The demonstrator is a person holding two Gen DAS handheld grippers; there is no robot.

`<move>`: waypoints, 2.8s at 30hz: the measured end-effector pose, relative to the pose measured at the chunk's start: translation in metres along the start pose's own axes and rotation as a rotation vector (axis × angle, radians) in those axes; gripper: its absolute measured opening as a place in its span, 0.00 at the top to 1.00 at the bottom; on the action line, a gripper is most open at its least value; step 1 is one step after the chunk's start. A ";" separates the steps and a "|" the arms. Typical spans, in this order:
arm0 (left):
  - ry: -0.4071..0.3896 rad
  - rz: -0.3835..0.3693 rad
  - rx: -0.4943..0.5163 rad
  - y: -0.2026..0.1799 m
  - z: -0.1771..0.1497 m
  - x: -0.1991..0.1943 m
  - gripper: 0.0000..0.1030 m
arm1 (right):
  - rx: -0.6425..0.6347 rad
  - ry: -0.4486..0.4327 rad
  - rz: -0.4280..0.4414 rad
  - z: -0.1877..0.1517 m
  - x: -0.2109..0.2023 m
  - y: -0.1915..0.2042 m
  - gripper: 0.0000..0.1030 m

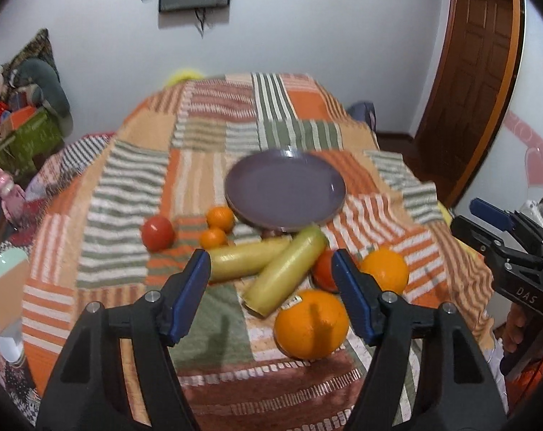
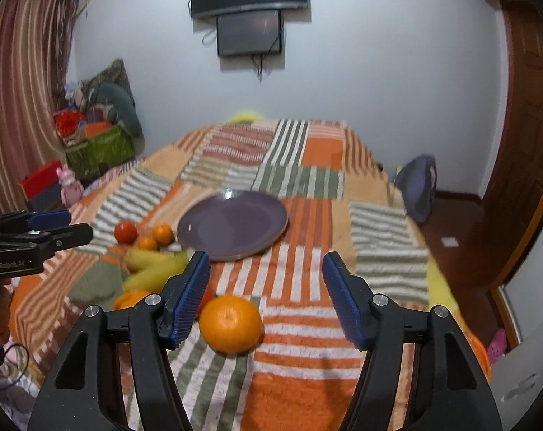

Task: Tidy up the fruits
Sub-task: 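Grasp the large stickered orange with the left tool while the right tool grasps another orange, then carry both oranges onto the purple plate and open both tools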

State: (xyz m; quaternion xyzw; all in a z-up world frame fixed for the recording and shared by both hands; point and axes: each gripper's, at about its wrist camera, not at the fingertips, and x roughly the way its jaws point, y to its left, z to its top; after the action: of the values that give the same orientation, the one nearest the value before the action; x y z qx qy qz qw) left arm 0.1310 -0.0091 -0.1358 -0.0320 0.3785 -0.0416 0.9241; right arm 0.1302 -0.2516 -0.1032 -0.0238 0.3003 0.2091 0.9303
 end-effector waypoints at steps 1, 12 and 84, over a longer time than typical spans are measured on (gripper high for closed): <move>0.014 -0.005 0.002 -0.002 -0.002 0.006 0.32 | 0.005 0.018 0.013 -0.002 0.004 -0.001 0.40; 0.186 -0.070 0.004 -0.017 -0.029 0.052 0.29 | 0.010 0.169 0.090 -0.022 0.044 0.001 0.36; 0.009 0.017 0.040 0.031 0.128 0.114 0.32 | -0.097 -0.025 0.005 0.093 0.124 0.008 0.38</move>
State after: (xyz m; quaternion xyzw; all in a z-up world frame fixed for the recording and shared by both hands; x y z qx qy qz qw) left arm 0.3038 0.0136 -0.1269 -0.0101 0.3821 -0.0414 0.9231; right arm 0.2689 -0.1818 -0.0974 -0.0654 0.2782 0.2262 0.9312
